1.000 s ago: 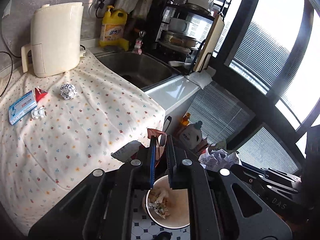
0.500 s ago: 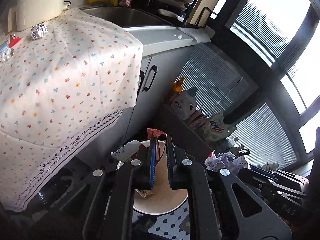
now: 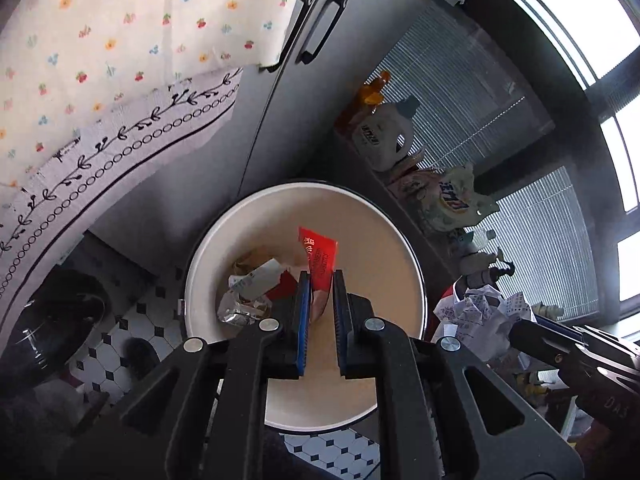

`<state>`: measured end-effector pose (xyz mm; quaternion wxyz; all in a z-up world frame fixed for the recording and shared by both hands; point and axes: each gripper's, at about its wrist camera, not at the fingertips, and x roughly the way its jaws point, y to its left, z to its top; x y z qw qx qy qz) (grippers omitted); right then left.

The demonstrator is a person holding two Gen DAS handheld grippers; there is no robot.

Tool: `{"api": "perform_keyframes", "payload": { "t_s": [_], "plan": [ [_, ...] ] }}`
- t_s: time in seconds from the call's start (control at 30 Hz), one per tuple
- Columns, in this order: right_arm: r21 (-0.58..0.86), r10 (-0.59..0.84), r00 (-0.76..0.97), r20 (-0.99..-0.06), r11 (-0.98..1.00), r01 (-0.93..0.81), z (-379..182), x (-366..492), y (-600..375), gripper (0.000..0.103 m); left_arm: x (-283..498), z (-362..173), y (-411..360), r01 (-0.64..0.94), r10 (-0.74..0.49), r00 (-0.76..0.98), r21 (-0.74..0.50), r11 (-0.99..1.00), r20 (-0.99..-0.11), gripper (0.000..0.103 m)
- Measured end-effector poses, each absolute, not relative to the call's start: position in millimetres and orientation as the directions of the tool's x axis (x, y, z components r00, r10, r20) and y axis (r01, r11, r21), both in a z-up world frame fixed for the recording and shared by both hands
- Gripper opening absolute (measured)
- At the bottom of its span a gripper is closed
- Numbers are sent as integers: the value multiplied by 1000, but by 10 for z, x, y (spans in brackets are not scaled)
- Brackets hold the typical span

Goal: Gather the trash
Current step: 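Open both grippers over the bin to drop the wrapper and paper, then move both tools back up to the cloth near the foil ball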

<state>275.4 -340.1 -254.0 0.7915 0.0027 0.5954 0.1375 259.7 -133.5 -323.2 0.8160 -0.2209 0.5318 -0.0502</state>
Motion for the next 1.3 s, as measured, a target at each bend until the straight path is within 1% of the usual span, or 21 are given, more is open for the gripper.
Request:
{"api": "perform_keyframes", "payload": {
  "t_s": [0.03,0.07,0.1,0.13,0.2,0.23,0.27,0.3,0.33,0.37,0.43,0.5,0.57,0.6,0.63,0.73,0.8,0.93,1.0,1.13,1.3],
  "plan": [
    [163,213,248,-945,965,-207,-2592,2767,-3404,12,2594,-3314,-1347,-160,-331,414,-426,890,-848,23],
    [160,207,243,-948,967,-199,-2641,2781,-3410,13,2594,-3377,-1369,-164,-341,405,-434,886,-848,28],
    [161,204,235,-950,969,-188,-2682,2796,-3416,13,2584,-3416,-1382,-167,-339,402,-432,886,-851,39],
    [164,203,230,-952,970,-179,-2709,2814,-3424,15,2570,-3435,-1389,-170,-330,403,-424,889,-854,46],
    [164,204,231,-951,970,-182,-2729,2828,-3401,15,2535,-3441,-1376,-176,-332,403,-428,887,-853,52],
    [164,205,229,-952,969,-186,-2730,2826,-3380,19,2529,-3423,-1356,-179,-333,404,-431,884,-852,56],
    [171,212,227,-950,967,-188,-2728,2822,-3361,25,2511,-3400,-1337,-183,-328,408,-428,885,-852,58],
    [177,219,229,-948,965,-192,-2722,2806,-3338,37,2488,-3364,-1305,-185,-320,412,-423,887,-853,61],
    [171,215,232,-949,966,-196,-2709,2797,-3317,42,2471,-3327,-1275,-188,-313,416,-418,889,-854,64],
    [162,207,232,-950,967,-198,-2697,2786,-3296,44,2454,-3283,-1240,-192,-306,420,-413,890,-854,66],
    [151,192,231,-954,971,-185,-2675,2781,-3281,55,2432,-3167,-1137,-195,-286,432,-398,896,-855,70],
    [160,199,233,-952,971,-176,-2620,2779,-3272,57,2413,-3034,-1054,-195,-257,443,-373,907,-859,73],
    [156,196,244,-950,972,-174,-2526,2753,-3247,63,2396,-2891,-978,-198,-243,455,-363,910,-857,75],
    [151,193,253,-948,973,-174,-2470,2742,-3234,70,2387,-2815,-938,-200,-236,462,-359,912,-855,76],
    [148,191,262,-946,973,-176,-2408,2728,-3212,73,2377,-2739,-900,-201,-227,469,-353,914,-853,78],
    [142,188,277,-942,973,-180,-2224,2714,-3155,78,2353,-2490,-765,-204,-199,493,-335,920,-847,82],
    [143,188,292,-938,975,-169,-2083,2706,-3123,84,2339,-2321,-667,-203,-189,510,-331,922,-839,85],
    [160,209,330,-921,972,-170,-1767,2688,-3050,92,2292,-1994,-492,-200,-167,542,-320,926,-824,89],
    [164,216,352,-911,972,-170,-1612,2676,-3002,95,2276,-1837,-428,-197,-158,559,-315,928,-814,92],
    [181,235,388,-891,968,-172,-1354,2663,-2893,95,2249,-1530,-269,-183,-144,599,-309,933,-788,96],
    [222,278,421,-864,959,-177,-1116,2697,-2731,95,2255,-1176,-63,-178,-114,647,-295,939,-754,96]
  ]
}}
